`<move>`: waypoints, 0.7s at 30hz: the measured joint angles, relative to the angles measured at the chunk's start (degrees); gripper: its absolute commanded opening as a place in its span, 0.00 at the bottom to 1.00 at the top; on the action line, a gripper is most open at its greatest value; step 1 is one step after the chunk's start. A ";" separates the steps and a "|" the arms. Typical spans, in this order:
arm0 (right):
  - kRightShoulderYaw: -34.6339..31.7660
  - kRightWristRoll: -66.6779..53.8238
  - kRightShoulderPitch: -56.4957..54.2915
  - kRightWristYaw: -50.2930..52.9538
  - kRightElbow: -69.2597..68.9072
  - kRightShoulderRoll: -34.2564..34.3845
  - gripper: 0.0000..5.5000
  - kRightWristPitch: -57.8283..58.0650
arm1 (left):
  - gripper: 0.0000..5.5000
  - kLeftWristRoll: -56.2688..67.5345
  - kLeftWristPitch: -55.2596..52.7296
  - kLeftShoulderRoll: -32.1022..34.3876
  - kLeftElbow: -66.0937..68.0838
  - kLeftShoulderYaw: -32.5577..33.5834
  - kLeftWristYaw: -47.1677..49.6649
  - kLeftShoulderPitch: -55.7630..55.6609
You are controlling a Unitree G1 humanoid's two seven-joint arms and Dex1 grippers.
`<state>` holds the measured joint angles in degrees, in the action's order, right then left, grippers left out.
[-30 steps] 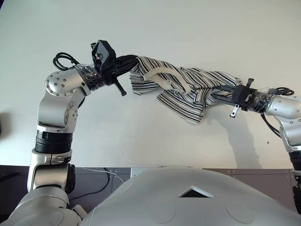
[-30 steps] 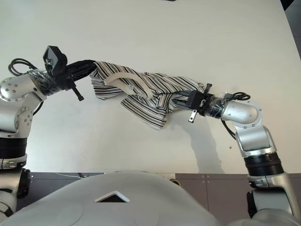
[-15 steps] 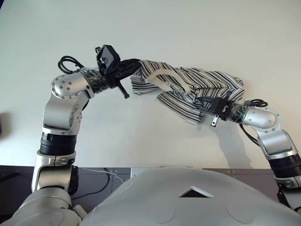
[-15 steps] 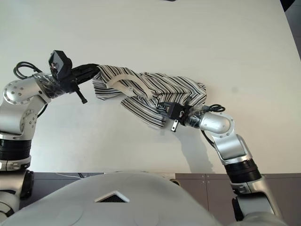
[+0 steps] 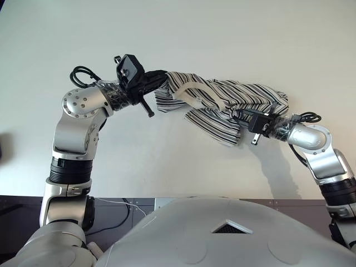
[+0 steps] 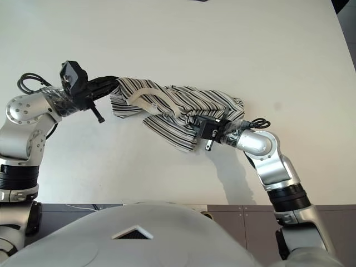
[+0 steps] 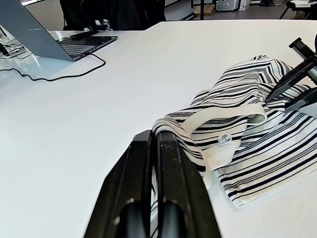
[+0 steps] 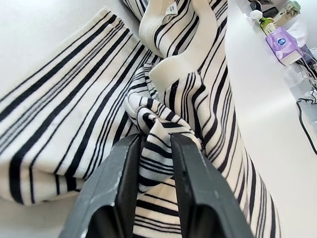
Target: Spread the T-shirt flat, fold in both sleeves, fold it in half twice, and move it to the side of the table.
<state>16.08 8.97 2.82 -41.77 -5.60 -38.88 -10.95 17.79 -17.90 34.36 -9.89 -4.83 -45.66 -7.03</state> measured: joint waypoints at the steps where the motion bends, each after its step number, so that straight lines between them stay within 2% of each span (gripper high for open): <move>1: -0.11 0.44 -0.06 0.01 0.00 -0.20 0.20 -0.06 | 0.02 -0.04 0.01 0.00 0.00 0.00 0.00 0.14; 11: 0.30 4.41 -2.17 2.92 0.60 1.17 0.20 -0.50 | 0.02 -0.21 0.07 -0.19 -0.31 0.02 -0.02 0.51; 16: 1.56 4.35 -2.36 1.30 2.82 1.73 0.03 -0.57 | 0.02 -0.22 0.07 -0.33 -0.31 0.02 -0.03 0.50; 21: 1.48 3.55 -2.36 0.66 2.81 2.22 0.02 -0.18 | 0.02 -0.22 0.08 -0.54 -0.31 0.02 0.00 0.50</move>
<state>17.56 12.52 0.46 -41.11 -2.79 -36.66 -11.13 17.57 -17.83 33.82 -10.20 -4.81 -45.66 -6.53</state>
